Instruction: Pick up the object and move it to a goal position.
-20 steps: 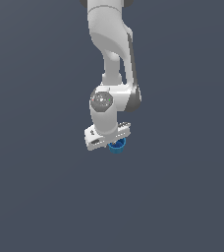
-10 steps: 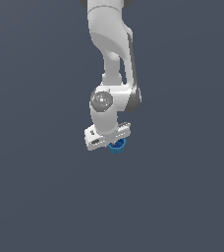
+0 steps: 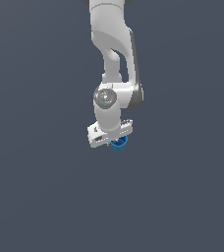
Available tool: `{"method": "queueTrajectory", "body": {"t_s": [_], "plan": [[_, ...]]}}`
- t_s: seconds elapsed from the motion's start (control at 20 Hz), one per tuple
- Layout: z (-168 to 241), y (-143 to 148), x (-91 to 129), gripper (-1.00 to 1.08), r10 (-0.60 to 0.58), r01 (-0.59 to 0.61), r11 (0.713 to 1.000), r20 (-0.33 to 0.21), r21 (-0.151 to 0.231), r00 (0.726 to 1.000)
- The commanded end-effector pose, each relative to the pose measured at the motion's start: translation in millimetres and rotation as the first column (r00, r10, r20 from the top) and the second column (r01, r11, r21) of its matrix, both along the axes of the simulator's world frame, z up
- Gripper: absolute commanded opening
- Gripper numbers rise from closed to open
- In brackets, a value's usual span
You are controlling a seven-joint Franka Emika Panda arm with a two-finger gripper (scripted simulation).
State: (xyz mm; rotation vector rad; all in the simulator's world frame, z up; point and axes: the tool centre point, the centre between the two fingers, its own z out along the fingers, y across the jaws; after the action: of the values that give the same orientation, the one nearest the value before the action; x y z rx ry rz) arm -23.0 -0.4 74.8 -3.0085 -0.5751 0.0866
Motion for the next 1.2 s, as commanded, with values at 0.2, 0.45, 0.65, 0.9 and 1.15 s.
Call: {"method": "queueTrajectory", "body": {"t_s": [0.2, 0.45, 0.65, 0.9, 1.15], "plan": [[7.8, 25.7, -24.6, -1.00, 0.001, -0.001, 1.000, 0.002, -0.001, 1.000], [15.8, 56.5, -55.0, -1.00, 0.001, -0.001, 1.000, 0.002, -0.001, 1.000], [21.7, 79.0, -76.6, -1.00, 0.001, -0.001, 1.000, 0.002, -0.002, 1.000], [27.4, 100.4, -95.9, -1.00, 0.001, -0.001, 1.000, 0.002, -0.002, 1.000], [30.0, 110.5, -104.5, -1.00, 0.001, -0.001, 1.000, 0.002, -0.002, 1.000]]}}
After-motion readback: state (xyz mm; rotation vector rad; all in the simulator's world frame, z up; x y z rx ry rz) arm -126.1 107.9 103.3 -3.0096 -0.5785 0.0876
